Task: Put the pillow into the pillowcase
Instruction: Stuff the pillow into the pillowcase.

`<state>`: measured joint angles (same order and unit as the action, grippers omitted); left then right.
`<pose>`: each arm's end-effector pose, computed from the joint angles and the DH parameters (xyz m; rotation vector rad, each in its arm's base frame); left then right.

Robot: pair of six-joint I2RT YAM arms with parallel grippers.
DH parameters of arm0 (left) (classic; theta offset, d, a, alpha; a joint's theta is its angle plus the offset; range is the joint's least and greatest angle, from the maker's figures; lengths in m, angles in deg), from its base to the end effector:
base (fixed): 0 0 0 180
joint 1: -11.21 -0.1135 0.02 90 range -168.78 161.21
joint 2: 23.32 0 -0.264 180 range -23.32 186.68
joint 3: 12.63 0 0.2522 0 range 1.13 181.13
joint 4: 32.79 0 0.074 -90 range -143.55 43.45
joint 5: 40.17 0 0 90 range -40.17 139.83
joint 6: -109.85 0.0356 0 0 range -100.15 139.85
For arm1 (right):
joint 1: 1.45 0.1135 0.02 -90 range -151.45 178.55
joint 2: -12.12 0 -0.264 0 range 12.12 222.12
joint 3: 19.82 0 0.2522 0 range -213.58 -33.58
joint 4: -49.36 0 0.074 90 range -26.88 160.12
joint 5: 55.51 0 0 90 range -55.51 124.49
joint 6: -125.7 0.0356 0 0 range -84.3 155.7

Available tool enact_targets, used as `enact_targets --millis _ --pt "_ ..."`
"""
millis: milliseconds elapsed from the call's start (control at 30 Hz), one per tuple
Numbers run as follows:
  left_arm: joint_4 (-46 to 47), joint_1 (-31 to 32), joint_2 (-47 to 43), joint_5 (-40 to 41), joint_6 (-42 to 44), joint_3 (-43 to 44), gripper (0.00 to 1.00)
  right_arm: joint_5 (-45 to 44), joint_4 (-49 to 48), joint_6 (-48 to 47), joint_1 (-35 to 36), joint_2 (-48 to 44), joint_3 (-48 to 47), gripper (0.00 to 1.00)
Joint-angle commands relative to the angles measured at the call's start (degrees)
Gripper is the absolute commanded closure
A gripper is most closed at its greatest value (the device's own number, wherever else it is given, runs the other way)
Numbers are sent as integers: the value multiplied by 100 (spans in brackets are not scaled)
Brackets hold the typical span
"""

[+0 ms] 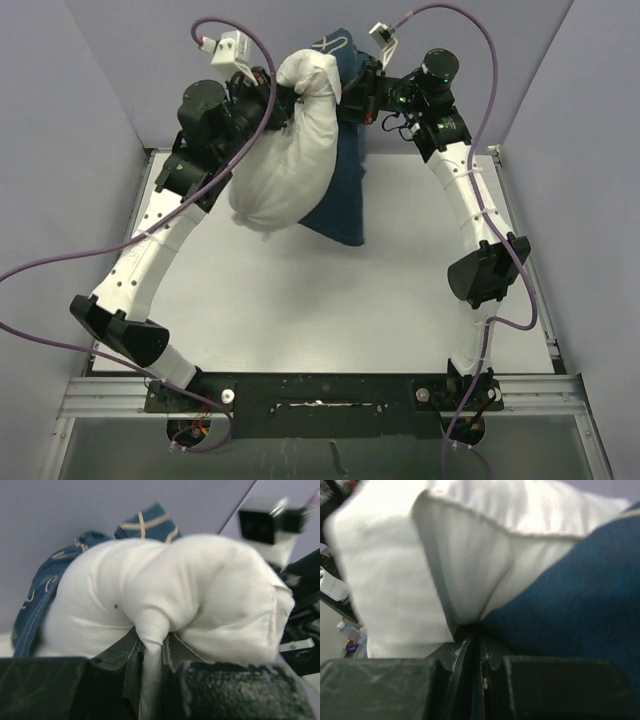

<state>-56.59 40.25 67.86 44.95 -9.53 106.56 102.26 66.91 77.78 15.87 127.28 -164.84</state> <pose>0.3109 -0.1761 0.5039 0.0669 1.5609 -0.8778 0.4068 0.1614 0.4967 -0.7948 1.5304 1.5874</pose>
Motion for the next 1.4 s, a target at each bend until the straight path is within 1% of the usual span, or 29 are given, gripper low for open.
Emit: enact_targets --millis 0,67,100,133,167,233,367,467,533,600,700,767,800,833,900,933,1000,1033,1067,1100,1200,1267,1367 --pt "-84 792 -378 -35 1117 1341 100 281 -1303 971 801 -145 212 100" --pt "-535 1152 -141 180 1531 1775 100 217 -1378 1019 761 -155 638 100" --pt "-790 1206 -24 239 1586 1893 100 211 -1351 965 687 -186 921 100" --pt "-982 1217 49 279 1556 1812 100 199 -1280 866 594 -233 1306 100" --pt "-1062 1218 66 305 1532 1552 100 212 -1261 800 469 -290 1728 100" --pt "-1022 1214 -12 314 1480 649 100 242 -1166 484 127 -423 2670 100" --pt "-367 1168 -109 -18 1052 -1665 100 295 -589 -406 -440 -569 4418 100" --pt "195 1195 175 -242 777 -2918 100 315 -406 -879 -739 -688 5377 100" --pt "541 1192 445 -220 640 -3468 100 349 -486 -1017 -881 -826 5933 100" --pt "792 1160 685 -84 541 -3739 100 388 -812 -924 -958 -978 6418 100" --pt "609 1083 910 123 478 -3590 100 437 -851 -1041 -993 -1102 6654 100" --pt "416 1028 836 186 504 -3448 100 439 -912 -1053 -1003 -1079 6664 100" --pt "272 978 741 162 530 -3372 100 459 -1077 -954 -1003 -1042 6685 100" --pt "116 939 629 168 557 -3300 98 487 -1311 -795 -1009 -1006 6725 100" --pt "-327 832 340 86 581 -3094 81 548 -1821 -360 -1004 -915 6782 100" --pt "-496 768 168 -33 618 -2993 69 588 -2107 -148 -1001 -882 6807 100" --pt "-697 641 -214 -359 693 -2831 50 644 -2626 211 -983 -833 6832 100" --pt "-766 620 -420 -462 756 -2735 42 668 -2825 345 -977 -814 6827 100" --pt "-812 607 -592 -555 856 -2630 37 680 -2957 438 -959 -803 6810 100" --pt "-841 607 -735 -627 1017 -2519 34 689 -3110 562 -951 -791 6814 100" --pt "-984 724 -948 -779 1522 -2072 30 722 -3573 873 -860 -765 6812 100" --pt "-1192 1045 -884 -679 2157 -1681 24 712 -3641 911 -797 -756 6784 100" --pt "-1652 1837 -507 -5 3496 -1020 13 712 -3716 969 -714 -751 6755 100"
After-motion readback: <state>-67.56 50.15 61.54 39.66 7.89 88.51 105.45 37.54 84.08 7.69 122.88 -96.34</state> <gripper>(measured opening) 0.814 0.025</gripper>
